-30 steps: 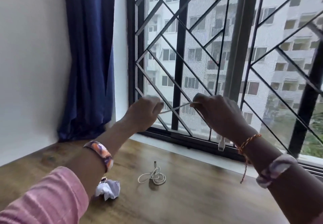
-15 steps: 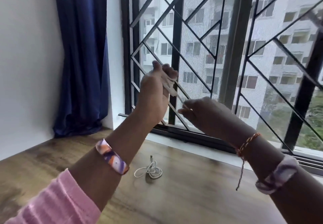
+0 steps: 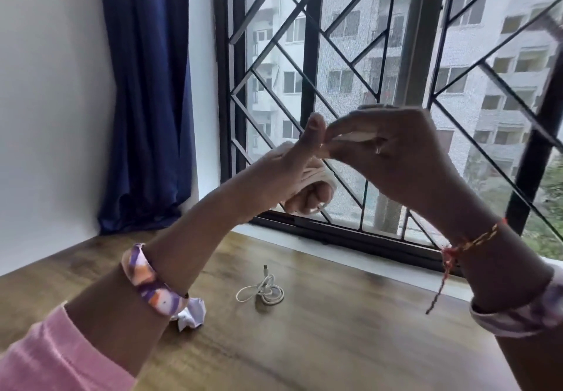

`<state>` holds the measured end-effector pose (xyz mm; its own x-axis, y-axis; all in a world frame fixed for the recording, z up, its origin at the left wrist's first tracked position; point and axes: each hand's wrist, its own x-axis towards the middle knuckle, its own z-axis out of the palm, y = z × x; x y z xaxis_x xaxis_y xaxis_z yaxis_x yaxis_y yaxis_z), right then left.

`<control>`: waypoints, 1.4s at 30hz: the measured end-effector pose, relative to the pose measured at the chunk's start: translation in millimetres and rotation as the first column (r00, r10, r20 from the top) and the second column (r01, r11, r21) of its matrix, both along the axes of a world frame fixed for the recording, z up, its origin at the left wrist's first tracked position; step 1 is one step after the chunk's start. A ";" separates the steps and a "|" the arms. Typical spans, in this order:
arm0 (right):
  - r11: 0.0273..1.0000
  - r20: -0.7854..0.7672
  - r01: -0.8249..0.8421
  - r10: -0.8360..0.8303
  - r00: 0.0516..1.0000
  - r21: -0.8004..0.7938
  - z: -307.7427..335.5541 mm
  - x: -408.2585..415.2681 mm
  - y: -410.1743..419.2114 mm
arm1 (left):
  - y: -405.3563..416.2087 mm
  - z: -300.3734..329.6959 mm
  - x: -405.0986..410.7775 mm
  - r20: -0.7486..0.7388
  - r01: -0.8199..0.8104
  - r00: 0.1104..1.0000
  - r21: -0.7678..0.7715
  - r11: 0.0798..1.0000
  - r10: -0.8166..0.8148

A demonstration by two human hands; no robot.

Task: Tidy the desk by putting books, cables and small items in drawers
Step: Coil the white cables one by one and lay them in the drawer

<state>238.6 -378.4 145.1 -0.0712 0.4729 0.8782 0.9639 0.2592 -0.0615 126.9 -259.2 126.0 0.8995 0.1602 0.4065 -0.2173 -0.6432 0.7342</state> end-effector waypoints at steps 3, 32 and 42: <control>0.996 -0.022 0.066 -0.065 0.998 0.056 -1.6 2.1 -0.3 | -13.4 8.2 -10.0 0.193 0.054 0.980 -0.068 0.996 -0.040; 0.888 -0.373 -0.209 0.046 0.927 -0.409 -18.0 -104.5 41.6 | 21.2 5.2 -94.0 0.120 -0.286 0.953 0.057 0.957 0.278; 0.842 -0.369 -0.320 0.158 0.916 -0.434 -48.0 -166.6 126.3 | 70.5 -6.1 -195.2 -0.137 -0.409 0.903 0.009 0.912 0.407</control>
